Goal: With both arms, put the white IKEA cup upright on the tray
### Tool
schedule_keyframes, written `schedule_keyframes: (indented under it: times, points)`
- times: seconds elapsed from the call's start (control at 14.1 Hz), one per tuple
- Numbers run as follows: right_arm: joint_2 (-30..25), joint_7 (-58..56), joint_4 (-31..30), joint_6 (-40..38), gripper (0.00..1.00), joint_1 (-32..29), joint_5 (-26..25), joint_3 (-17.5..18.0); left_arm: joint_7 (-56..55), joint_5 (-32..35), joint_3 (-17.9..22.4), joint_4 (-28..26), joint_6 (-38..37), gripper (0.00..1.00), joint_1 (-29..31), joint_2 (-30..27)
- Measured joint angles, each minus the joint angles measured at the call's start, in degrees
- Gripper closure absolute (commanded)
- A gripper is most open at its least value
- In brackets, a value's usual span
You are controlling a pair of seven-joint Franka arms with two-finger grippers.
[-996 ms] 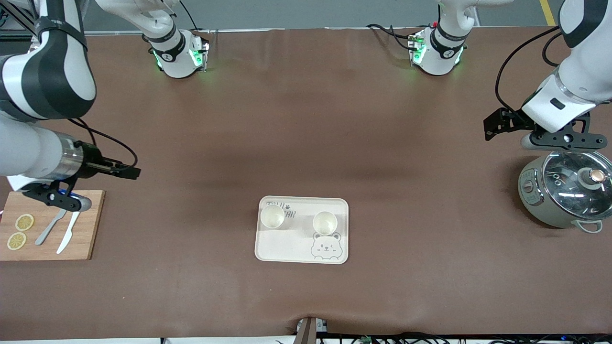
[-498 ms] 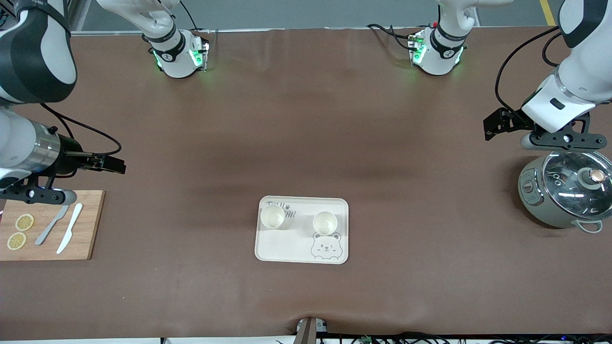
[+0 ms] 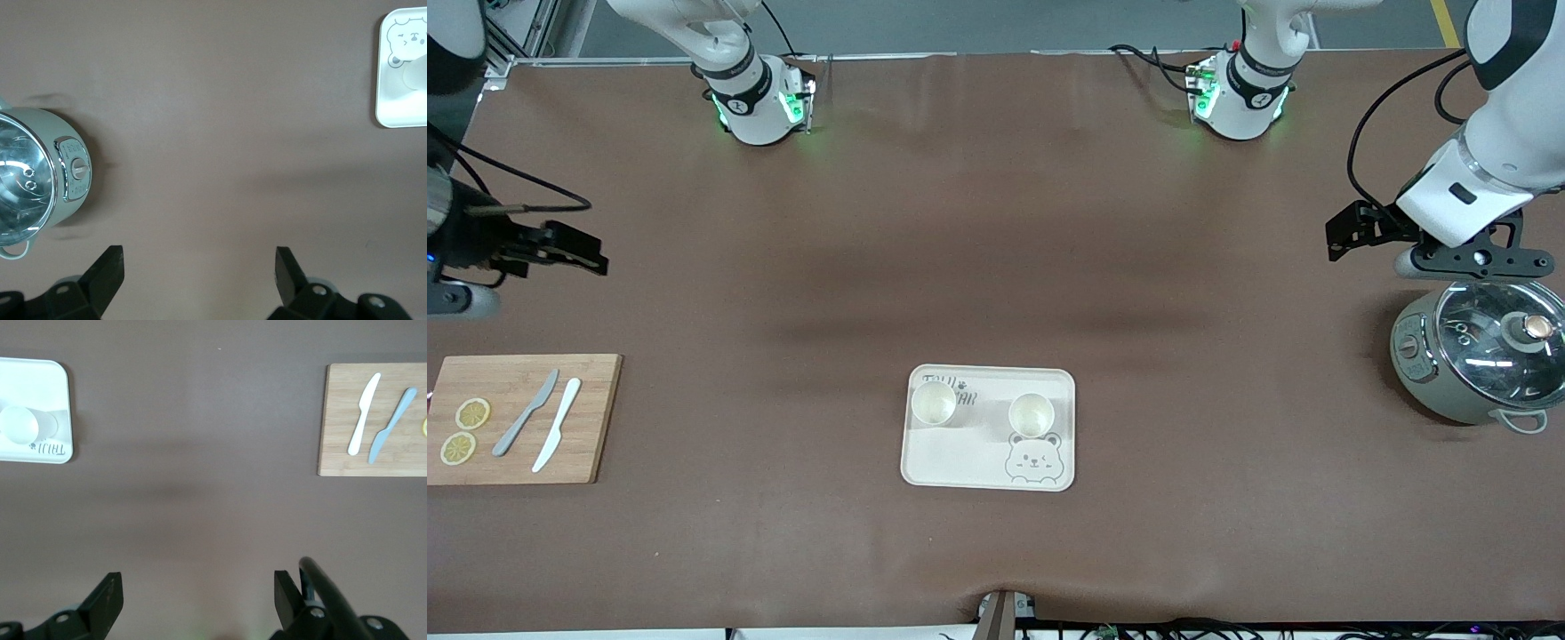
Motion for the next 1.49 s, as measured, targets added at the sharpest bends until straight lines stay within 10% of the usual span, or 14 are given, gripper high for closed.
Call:
schedule_keyframes:
  times: [0.43,1.49]
  points:
    - [-7.2,-2.4,-10.8,3.8,0.0,0.0,-0.1,-1.4,0.0,0.0,0.0,0.0,0.0,0.0,0.0,0.0]
    - [-11.4,-0.3,-14.1,3.0,0.0,-0.1,0.0,-3.8,-0.1,0.0,0.0,-0.2,-0.1,0.0,0.0,0.0]
